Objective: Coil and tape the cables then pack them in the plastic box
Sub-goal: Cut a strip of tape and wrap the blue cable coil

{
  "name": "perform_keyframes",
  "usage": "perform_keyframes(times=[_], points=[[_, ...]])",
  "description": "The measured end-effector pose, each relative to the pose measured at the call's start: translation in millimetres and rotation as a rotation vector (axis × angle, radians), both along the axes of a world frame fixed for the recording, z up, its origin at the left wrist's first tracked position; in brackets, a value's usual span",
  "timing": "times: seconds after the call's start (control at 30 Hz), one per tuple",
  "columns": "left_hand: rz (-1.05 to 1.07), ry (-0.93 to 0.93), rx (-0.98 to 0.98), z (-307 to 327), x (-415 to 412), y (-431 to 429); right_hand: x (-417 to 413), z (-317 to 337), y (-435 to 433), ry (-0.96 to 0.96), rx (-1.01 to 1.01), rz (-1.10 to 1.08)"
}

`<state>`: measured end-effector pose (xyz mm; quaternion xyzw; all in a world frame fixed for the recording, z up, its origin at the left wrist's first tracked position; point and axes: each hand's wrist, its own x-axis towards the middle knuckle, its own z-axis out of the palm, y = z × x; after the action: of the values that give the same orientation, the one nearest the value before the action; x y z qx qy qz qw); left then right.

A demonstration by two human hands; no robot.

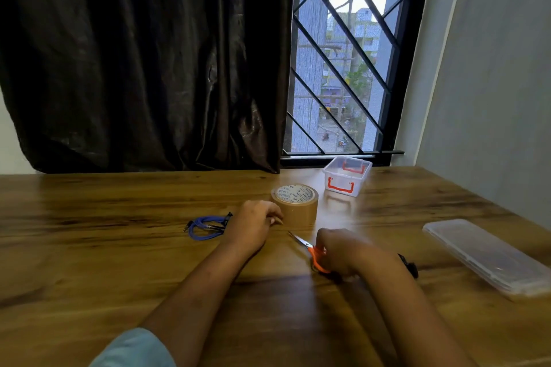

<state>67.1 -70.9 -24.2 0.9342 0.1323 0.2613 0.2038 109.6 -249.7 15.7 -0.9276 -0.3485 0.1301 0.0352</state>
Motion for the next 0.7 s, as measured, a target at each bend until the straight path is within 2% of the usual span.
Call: perform_keyframes(times=[0.23, 0.43, 0.7], points=[[0.037, -0.020, 0.066, 3, -3, 2, 7, -1, 13, -0.048, -0.024, 0.016], [0.028, -0.026, 0.083, 2, -4, 2, 6, -7, 15, -0.068, 0.050, -0.017], [-0.009, -0.044, 0.137, 4, -5, 1, 3, -4, 19, -0.114, 0.148, 0.041]])
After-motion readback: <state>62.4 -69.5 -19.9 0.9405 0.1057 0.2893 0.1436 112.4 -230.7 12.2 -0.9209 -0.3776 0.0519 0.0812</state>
